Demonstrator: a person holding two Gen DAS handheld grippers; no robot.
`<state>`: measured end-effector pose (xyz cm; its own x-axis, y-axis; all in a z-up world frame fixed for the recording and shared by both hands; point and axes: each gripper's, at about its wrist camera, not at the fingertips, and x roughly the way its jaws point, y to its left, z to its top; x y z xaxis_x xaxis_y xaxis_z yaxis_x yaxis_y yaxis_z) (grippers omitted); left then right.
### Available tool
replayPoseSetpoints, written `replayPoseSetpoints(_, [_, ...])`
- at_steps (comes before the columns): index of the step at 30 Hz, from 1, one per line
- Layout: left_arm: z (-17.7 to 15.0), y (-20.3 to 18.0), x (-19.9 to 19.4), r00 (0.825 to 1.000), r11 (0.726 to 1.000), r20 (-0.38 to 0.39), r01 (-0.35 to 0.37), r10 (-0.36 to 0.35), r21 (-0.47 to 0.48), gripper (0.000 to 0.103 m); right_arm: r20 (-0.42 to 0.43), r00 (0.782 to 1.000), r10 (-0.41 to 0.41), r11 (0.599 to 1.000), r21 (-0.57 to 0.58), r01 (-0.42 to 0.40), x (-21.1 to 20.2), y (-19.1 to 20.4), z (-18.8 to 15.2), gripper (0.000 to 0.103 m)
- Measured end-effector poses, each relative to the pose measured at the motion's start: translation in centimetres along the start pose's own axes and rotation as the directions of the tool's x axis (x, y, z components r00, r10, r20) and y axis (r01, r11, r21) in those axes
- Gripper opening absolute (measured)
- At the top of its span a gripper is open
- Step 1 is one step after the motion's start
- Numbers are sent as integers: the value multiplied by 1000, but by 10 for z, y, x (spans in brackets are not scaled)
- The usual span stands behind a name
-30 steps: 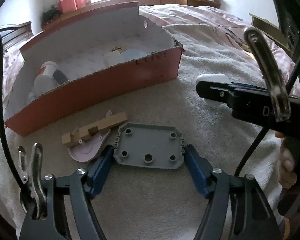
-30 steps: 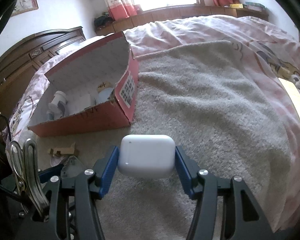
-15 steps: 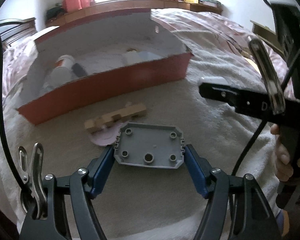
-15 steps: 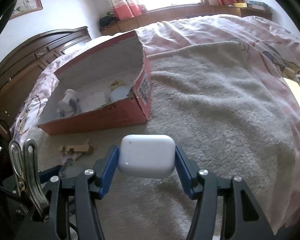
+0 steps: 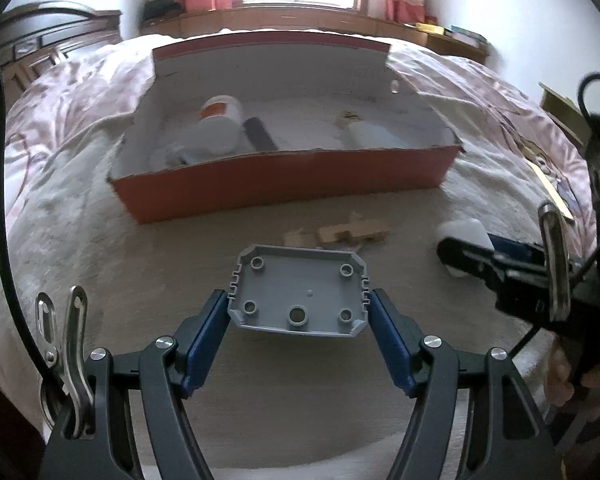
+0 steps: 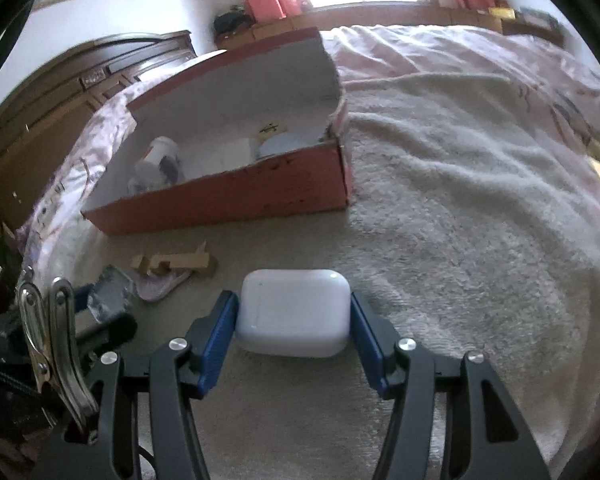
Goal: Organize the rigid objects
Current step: 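Lift and carry the grey plate and earbud case over the box with both tools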
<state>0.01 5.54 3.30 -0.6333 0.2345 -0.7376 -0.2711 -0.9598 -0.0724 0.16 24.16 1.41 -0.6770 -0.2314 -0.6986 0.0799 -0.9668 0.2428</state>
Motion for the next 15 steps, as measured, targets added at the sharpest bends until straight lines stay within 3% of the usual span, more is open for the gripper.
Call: replayPoseSetpoints(15, [-5,17,-1,999,998,25,26,-25,-61,71,56,991,-125,988,-88,130,4,18,-12,61])
